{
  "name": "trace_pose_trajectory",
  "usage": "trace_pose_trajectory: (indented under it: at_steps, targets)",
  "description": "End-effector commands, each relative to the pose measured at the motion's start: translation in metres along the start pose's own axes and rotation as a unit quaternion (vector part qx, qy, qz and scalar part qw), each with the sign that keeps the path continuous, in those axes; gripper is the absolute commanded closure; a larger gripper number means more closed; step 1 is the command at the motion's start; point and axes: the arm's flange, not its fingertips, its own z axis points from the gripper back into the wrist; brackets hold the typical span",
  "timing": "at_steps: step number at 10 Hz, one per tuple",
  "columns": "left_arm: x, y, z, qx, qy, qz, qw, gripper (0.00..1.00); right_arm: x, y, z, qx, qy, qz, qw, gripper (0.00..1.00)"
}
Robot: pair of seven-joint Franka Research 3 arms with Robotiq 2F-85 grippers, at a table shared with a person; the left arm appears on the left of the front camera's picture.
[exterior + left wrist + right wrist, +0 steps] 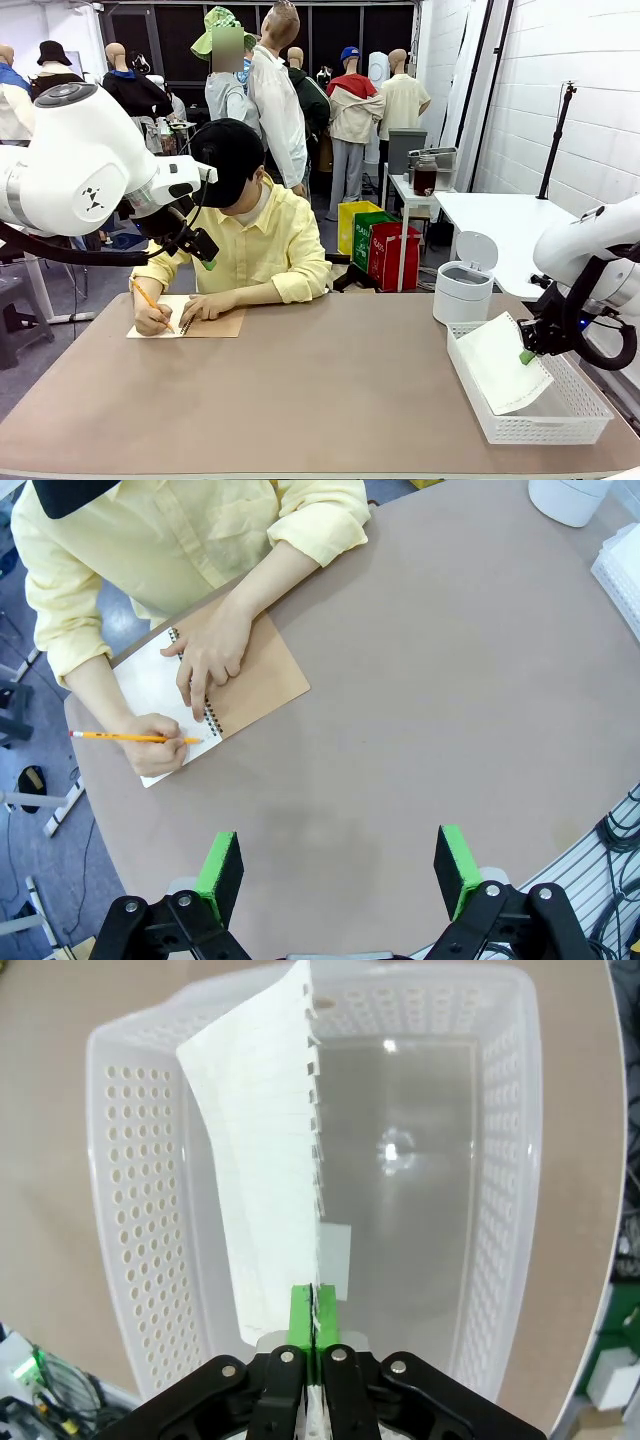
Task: Sort the paper based on its condition.
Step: If a person hands you a paper, place it in the Organizing basket , and if it's crumpled, put it in the Trash can.
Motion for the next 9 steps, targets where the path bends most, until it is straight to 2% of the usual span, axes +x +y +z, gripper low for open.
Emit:
trace_pose_trajectory:
  at_steps: [1, 4, 9]
  targets:
    - [0.000, 0.001, 0.000, 0.001, 0.000, -0.004, 1.000, 0.00, -0.029, 0.011, 0.000, -0.017, 0.039, -0.031, 0.999, 0.60]
    - [0.000, 0.001, 0.000, 0.001, 0.000, -0.004, 1.000, 0.00, -0.033, 0.019, 0.011, -0.036, 0.060, -0.048, 0.996, 0.00]
    - [0.000, 0.001, 0.000, 0.001, 0.000, -0.004, 1.000, 0.00, -0.032, 0.024, 0.043, -0.083, 0.055, -0.057, 0.993, 0.00]
